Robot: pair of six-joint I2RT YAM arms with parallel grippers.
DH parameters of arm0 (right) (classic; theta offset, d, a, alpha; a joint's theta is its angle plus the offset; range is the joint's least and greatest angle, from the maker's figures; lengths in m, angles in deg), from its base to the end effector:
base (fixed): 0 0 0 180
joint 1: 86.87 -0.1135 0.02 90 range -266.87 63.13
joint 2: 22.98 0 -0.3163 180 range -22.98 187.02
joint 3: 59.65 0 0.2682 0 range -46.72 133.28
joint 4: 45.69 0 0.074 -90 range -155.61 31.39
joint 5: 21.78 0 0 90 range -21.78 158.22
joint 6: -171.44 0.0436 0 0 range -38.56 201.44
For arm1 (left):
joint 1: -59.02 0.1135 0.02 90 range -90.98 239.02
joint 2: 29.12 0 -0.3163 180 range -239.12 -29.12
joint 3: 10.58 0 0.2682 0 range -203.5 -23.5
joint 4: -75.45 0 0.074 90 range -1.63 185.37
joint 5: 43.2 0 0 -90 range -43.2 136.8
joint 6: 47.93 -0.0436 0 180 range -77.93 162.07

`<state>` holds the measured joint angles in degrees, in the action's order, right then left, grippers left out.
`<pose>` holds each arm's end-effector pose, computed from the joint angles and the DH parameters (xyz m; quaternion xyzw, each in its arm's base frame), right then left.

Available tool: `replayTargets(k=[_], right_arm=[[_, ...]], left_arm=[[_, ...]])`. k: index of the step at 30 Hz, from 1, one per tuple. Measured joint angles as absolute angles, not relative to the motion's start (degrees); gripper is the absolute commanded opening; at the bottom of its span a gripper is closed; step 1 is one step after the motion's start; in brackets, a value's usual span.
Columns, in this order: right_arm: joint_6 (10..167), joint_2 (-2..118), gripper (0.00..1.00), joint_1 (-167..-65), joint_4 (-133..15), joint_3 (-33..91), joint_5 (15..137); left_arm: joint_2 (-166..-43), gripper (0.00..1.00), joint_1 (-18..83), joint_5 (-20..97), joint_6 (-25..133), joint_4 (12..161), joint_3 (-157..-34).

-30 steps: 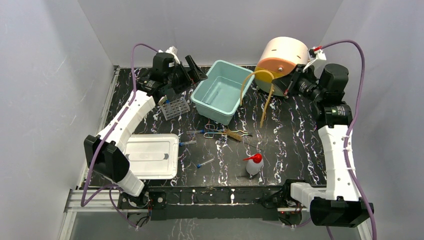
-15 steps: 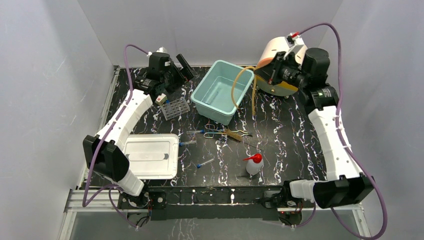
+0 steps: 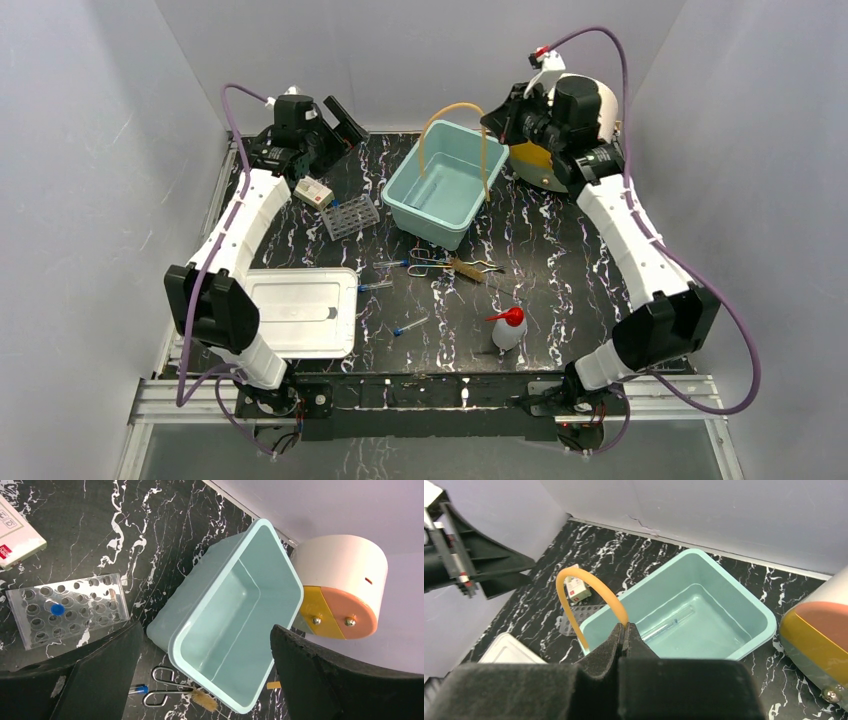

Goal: Organize the chemistry lab equipment

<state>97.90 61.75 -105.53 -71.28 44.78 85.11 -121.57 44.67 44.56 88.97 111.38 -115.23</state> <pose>0.3357 0.1267 0.5070 -0.1125 0.7324 0.3039 0.5988 0.3903 -0.1016 0.4389 -0.2244 0.8067 -0.2925 0.4619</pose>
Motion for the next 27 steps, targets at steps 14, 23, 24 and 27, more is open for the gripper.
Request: replayTargets(k=[14, 23, 24, 27], right_arm=[[100.70, 69.60, 0.00, -111.23, -68.00, 41.63, 72.17], [103.48, 75.26, 0.00, -114.99, -68.18, 44.82, 65.74], [104.00, 75.76, 0.00, -115.32, -68.22, 44.93, 65.26], [105.90, 76.59, 0.00, -116.28, -68.37, 45.24, 64.10]], left_arm=[[-129.11, 0.98, 45.18, 37.59, 86.58, 109.59, -118.27], [-129.55, 0.98, 45.18, 35.58, 85.56, 109.37, -118.62], [-129.55, 0.98, 45.18, 35.58, 85.51, 109.39, -118.62], [-129.55, 0.98, 45.22, 35.62, 85.08, 109.50, -118.62]])
